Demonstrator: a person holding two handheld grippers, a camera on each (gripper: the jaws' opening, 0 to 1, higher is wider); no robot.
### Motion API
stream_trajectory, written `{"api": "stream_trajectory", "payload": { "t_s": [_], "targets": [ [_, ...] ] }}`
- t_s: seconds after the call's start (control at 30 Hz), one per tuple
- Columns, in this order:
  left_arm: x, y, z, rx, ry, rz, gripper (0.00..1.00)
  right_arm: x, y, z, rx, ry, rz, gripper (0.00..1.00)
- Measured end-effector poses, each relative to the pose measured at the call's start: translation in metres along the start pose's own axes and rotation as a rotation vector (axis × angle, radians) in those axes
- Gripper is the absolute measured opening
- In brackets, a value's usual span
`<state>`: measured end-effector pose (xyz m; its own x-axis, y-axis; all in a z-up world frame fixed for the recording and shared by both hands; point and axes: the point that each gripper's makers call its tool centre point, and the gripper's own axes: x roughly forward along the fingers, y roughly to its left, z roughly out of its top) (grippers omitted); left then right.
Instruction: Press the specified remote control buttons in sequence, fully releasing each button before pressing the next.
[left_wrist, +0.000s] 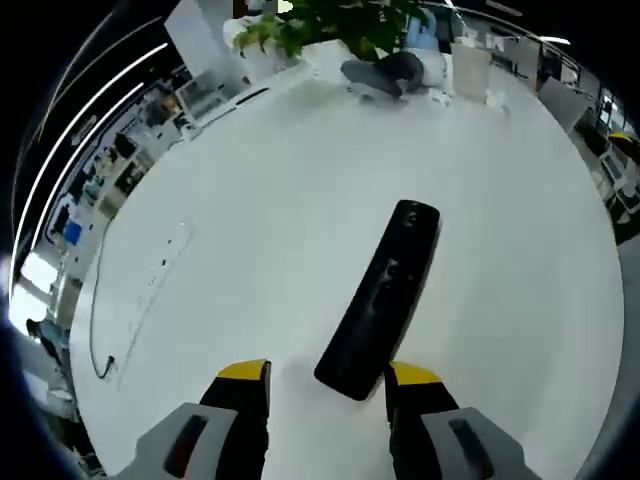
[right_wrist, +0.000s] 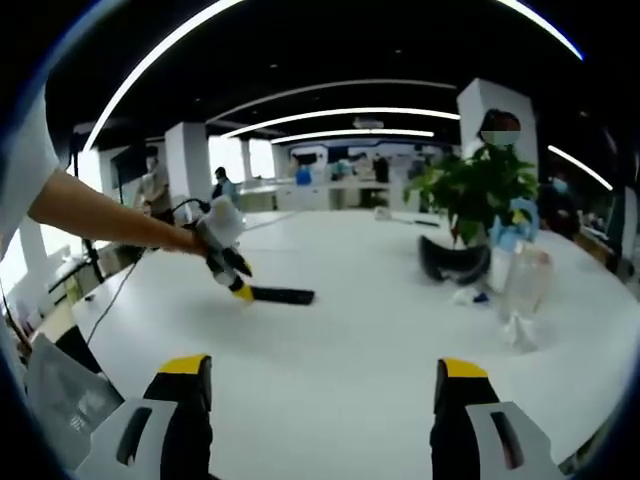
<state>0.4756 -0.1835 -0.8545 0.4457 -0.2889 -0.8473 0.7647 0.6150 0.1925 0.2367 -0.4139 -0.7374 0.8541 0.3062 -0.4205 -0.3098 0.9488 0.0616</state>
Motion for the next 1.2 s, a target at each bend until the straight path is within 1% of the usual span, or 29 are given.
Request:
{"api": "stream_trajectory", "payload": {
  "t_s": [0.03, 0.07, 0.1, 0.13, 0.17, 0.2, 0.23, 0.27, 0.3, 0.33, 0.37, 0.4, 0.47, 0.5, 0.53, 0.57, 0.6, 0.63, 0.67, 0.7, 0.77, 0.8, 0.83, 0.87, 0.93, 1.0, 1.03, 1.07, 1.2],
  "targets": [
    [0.000, 0.001, -0.002, -0.045, -0.015, 0.017, 0.51, 0.000, 0.000, 0.000, 0.000, -0.002, 0.000, 0.92],
    [0.000, 0.002, -0.003, -0.058, -0.021, 0.022, 0.51, 0.000, 0.000, 0.001, -0.001, -0.003, -0.002, 0.92],
    [-0.002, 0.001, -0.004, -0.092, -0.049, 0.034, 0.52, 0.000, 0.000, 0.001, -0.004, -0.005, -0.002, 0.92],
    [-0.003, 0.001, -0.003, -0.114, -0.071, 0.038, 0.55, -0.001, 0.000, 0.001, -0.005, -0.007, -0.001, 0.92],
    [-0.004, 0.003, -0.007, -0.166, -0.085, 0.058, 0.57, -0.001, 0.000, 0.002, -0.007, -0.009, -0.001, 0.92],
    [-0.004, 0.005, -0.008, -0.192, -0.098, 0.066, 0.60, -0.001, 0.000, 0.002, -0.008, -0.011, -0.002, 0.92],
    [-0.004, 0.004, -0.010, -0.237, -0.117, 0.068, 0.66, -0.001, 0.001, 0.002, -0.010, -0.011, -0.002, 0.92],
    [-0.004, 0.003, -0.010, -0.262, -0.131, 0.062, 0.69, -0.001, 0.001, 0.002, -0.011, -0.009, 0.000, 0.92],
    [-0.003, -0.007, -0.012, -0.317, -0.138, 0.010, 0.70, -0.001, 0.001, 0.002, -0.012, -0.009, 0.001, 0.92],
    [-0.004, -0.011, -0.013, -0.363, -0.141, -0.007, 0.70, -0.001, 0.002, 0.002, -0.012, -0.008, 0.003, 0.92],
    [-0.003, -0.011, -0.014, -0.385, -0.147, -0.005, 0.71, 0.000, 0.002, 0.002, -0.012, -0.007, 0.007, 0.92],
    [-0.005, -0.012, -0.013, -0.380, -0.177, 0.005, 0.73, 0.000, 0.003, 0.001, -0.015, -0.005, 0.009, 0.92],
    [-0.009, -0.020, -0.012, -0.393, -0.208, -0.004, 0.79, -0.001, 0.004, 0.002, -0.024, -0.010, 0.008, 0.92],
    [-0.011, -0.022, -0.011, -0.400, -0.221, -0.002, 0.83, -0.001, 0.004, 0.003, -0.026, -0.012, 0.008, 0.92],
    [-0.014, -0.023, -0.010, -0.413, -0.250, 0.010, 0.90, -0.001, 0.004, 0.003, -0.027, -0.014, 0.006, 0.93],
    [-0.014, -0.022, -0.010, -0.418, -0.251, 0.011, 0.93, -0.001, 0.004, 0.003, -0.027, -0.015, 0.006, 0.93],
    [-0.016, -0.024, -0.016, -0.424, -0.237, 0.026, 0.95, -0.001, 0.004, 0.004, -0.024, -0.017, 0.005, 0.93],
    [-0.018, -0.024, -0.017, -0.416, -0.239, 0.031, 0.95, -0.001, 0.004, 0.004, -0.022, -0.017, 0.006, 0.93],
    [-0.021, -0.024, -0.018, -0.419, -0.255, 0.042, 0.95, -0.002, 0.004, 0.004, -0.020, -0.016, 0.006, 0.93],
    [-0.025, -0.024, -0.018, -0.447, -0.285, 0.045, 0.98, -0.002, 0.004, 0.004, -0.019, -0.018, 0.005, 0.93],
    [-0.032, -0.027, -0.022, -0.481, -0.287, 0.029, 1.00, -0.003, 0.004, 0.006, -0.023, -0.028, 0.003, 0.93],
    [-0.034, -0.028, -0.022, -0.482, -0.289, 0.029, 1.00, -0.003, 0.004, 0.006, -0.024, -0.030, 0.003, 0.93],
    [-0.041, -0.027, -0.023, -0.473, -0.310, 0.049, 1.00, -0.003, 0.004, 0.006, -0.024, -0.030, 0.003, 0.94],
    [-0.045, -0.028, -0.024, -0.471, -0.320, 0.056, 1.00, -0.003, 0.004, 0.006, -0.024, -0.031, 0.002, 0.94],
    [-0.053, -0.029, -0.027, -0.496, -0.333, 0.048, 1.00, -0.003, 0.003, 0.008, -0.019, -0.040, -0.002, 0.95],
    [-0.061, -0.033, -0.030, -0.514, -0.334, 0.041, 1.00, -0.003, 0.002, 0.008, -0.014, -0.043, -0.001, 0.95],
    [-0.066, -0.034, -0.030, -0.515, -0.345, 0.040, 1.00, -0.003, 0.003, 0.008, -0.010, -0.042, 0.003, 0.96],
    [-0.075, -0.036, -0.028, -0.505, -0.375, 0.054, 1.00, -0.003, 0.003, 0.008, -0.008, -0.041, 0.005, 0.96],
    [-0.102, -0.045, -0.030, -0.493, -0.407, 0.075, 1.00, -0.004, 0.002, 0.010, -0.008, -0.056, 0.001, 0.99]
  ]
}}
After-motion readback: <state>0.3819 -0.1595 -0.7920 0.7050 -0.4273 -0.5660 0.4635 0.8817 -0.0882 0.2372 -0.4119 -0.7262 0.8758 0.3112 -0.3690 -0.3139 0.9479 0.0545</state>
